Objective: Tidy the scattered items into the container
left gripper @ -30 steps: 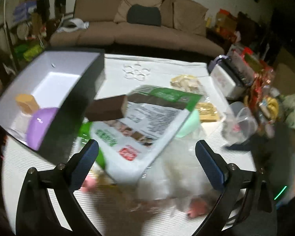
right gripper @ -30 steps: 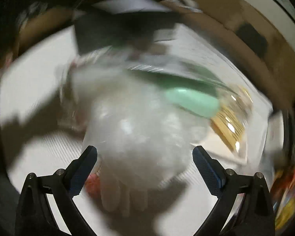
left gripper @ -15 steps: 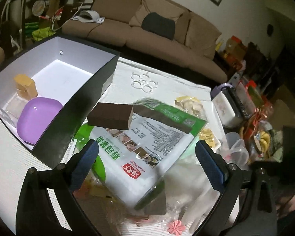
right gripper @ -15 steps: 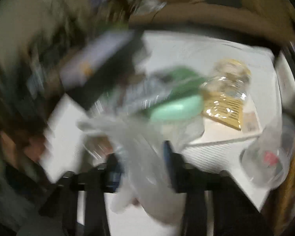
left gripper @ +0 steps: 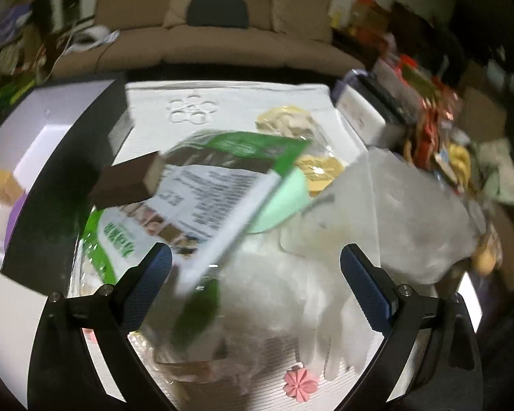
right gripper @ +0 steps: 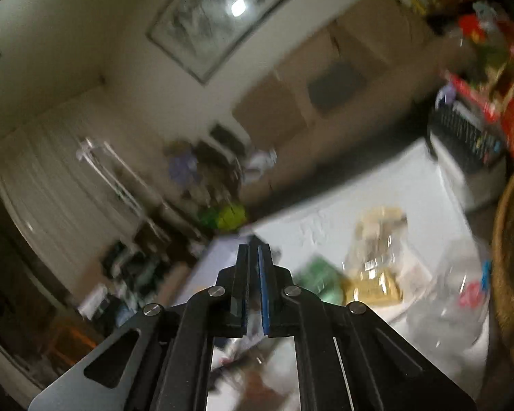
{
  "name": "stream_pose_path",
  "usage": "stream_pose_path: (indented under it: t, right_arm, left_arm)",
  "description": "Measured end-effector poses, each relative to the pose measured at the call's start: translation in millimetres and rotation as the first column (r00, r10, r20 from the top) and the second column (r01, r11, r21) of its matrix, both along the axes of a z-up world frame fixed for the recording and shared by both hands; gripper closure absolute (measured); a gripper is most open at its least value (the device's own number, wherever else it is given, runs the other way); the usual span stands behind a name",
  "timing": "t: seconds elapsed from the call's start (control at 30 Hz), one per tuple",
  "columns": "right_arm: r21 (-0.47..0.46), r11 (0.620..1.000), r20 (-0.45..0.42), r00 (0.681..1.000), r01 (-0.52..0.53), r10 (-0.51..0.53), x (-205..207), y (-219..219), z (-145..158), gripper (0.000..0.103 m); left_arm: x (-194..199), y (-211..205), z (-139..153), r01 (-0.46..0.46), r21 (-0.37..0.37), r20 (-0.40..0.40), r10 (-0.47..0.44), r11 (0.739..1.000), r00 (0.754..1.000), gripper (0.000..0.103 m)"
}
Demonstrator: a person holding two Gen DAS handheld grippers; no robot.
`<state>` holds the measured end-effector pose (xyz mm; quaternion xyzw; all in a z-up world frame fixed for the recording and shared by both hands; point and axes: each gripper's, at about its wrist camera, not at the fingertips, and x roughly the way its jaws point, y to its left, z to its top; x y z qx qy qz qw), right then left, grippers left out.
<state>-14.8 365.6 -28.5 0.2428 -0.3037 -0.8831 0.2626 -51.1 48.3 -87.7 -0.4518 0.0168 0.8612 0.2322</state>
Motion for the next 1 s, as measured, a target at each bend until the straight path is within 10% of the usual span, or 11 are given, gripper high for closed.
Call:
stream_pose_path:
  t: [0.1,0.17,0.2,0.27,0.4,0.57,0.7,0.9,1.0]
  right_arm:
    - [0.231,0.973,0.092,0.996,-0.011,-0.010,-7,-19,-11,0.088]
    - [0.292,0.952,0.228,0.974,-0.087,0.019,-22,-36,-38,0.019]
    - [0.332,0.935,0.297,0.954,-0.128,0.025,-31,-47,-55,0.012]
    - [0.496,0.854,0.365,0.930,-0.159,-0.040,-43,-73,-83,0.012]
    - [0.806,0.550,0.404,0.883,-0.220,-0.239,-56,-114,-129,0.012]
    - [0.765,0.552,0.556,0.772,-0.331,-0.307,-68,-132,-188,0.012]
    - [0.850,0.411,0.496,0.766,-0.331,-0.409,-77,-139,-219,0.003]
    - [0.734,0.566,0.615,0.721,-0.376,-0.318,-75,-114,-230,0.005]
    - [0.660,0.653,0.660,0.702,-0.373,-0.266,-72,-102,-228,0.029]
  left_arm:
    - [4,13,0,0.009,-0.054,-0.027,-0.010,0.999,1.000,0.004]
    - [1,13,-3,-0.015,-0.093,-0.028,0.013,0.996,1.000,0.004]
    - [-2,11,-5,-0.030,-0.104,-0.026,0.028,0.994,0.999,0.004]
    - [-8,1,-7,-0.079,-0.112,-0.017,0.077,0.991,0.997,0.004]
    - [-21,-24,-10,-0.169,-0.065,0.021,0.170,0.984,0.985,0.004]
    - [-28,-45,-4,-0.228,-0.018,0.017,0.228,0.974,0.974,0.004]
    - [-33,-65,-3,-0.279,-0.013,0.024,0.280,0.960,0.960,0.004]
    - [-34,-87,-6,-0.311,-0.022,0.062,0.312,0.950,0.948,0.004]
    - [-34,-96,-3,-0.333,0.002,0.061,0.332,0.943,0.941,0.004]
